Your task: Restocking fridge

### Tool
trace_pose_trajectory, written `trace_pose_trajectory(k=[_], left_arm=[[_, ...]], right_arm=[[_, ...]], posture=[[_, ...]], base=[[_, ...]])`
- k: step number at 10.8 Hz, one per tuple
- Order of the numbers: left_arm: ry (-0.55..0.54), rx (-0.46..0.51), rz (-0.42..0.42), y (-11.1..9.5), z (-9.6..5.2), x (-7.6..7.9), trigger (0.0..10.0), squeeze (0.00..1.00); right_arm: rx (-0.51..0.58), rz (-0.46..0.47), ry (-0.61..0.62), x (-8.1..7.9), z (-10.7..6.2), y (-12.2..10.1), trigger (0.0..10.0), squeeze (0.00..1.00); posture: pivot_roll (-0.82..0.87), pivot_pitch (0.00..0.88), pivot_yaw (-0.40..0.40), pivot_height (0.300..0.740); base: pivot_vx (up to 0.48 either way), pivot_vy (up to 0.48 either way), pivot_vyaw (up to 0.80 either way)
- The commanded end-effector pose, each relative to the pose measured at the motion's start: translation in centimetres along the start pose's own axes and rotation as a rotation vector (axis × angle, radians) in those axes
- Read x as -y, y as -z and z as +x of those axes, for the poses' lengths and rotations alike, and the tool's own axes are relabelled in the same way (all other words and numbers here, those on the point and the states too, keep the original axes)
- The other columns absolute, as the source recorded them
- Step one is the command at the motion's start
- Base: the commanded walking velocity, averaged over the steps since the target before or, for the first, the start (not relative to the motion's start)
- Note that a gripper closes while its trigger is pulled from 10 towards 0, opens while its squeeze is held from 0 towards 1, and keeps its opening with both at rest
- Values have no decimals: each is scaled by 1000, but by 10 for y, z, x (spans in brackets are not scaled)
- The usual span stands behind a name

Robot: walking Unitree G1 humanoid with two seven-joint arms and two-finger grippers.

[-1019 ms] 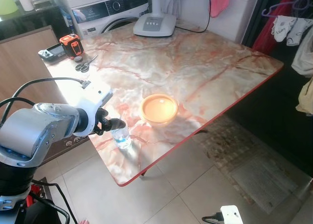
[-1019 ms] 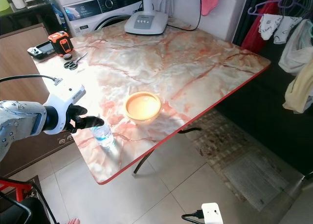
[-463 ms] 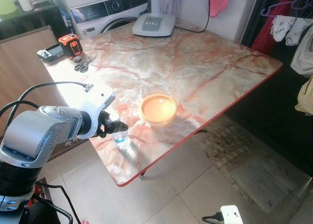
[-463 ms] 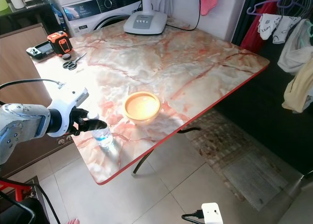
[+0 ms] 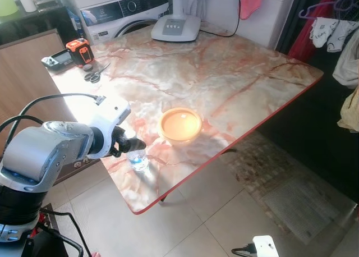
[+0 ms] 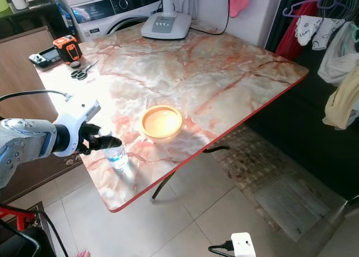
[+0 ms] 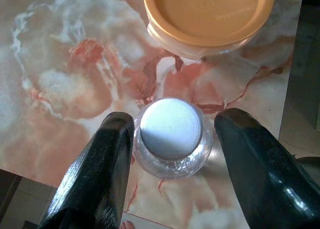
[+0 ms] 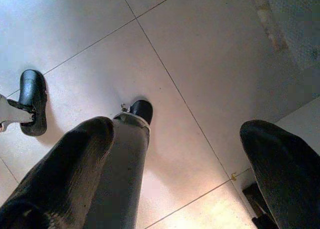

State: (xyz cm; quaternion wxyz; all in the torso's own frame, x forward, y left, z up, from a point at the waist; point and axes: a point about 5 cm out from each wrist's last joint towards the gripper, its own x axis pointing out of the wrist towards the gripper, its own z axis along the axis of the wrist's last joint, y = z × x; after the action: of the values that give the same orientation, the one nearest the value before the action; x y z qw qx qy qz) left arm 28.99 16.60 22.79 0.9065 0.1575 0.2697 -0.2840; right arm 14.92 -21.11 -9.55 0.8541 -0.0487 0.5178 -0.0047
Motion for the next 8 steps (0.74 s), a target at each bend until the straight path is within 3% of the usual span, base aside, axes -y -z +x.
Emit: trace_pose_trajectory(k=[1,2,5,6,8], left_arm=[[-25,9,-2,0,-2,-3,7137,0],[-24,9,-1,0,-2,-2,5569,0],[-23,8,-2,-1,-3,-2,4627,0],[-26,1,-3,1,-2,-2,2627,0],[-29,0,-4,1,-3,-3,0,0]], right_arm=[[-2,-4,-5,-1,0,2,10000,0],[-2,-4,-5,-1,0,2,10000,0],[-1,-7,-4,-1,0,1,10000,0],[-2,-6,-5,-2,0,1,10000,0],[-2,-8,-7,-2,0,1,10000,0]], posture=[[150,80,16,740],[150,80,16,740],[151,77,18,740],[153,76,18,740],[153,74,19,740]], base=[[0,0,0],[0,0,0],[0,0,0],[0,0,0],[0,0,0]])
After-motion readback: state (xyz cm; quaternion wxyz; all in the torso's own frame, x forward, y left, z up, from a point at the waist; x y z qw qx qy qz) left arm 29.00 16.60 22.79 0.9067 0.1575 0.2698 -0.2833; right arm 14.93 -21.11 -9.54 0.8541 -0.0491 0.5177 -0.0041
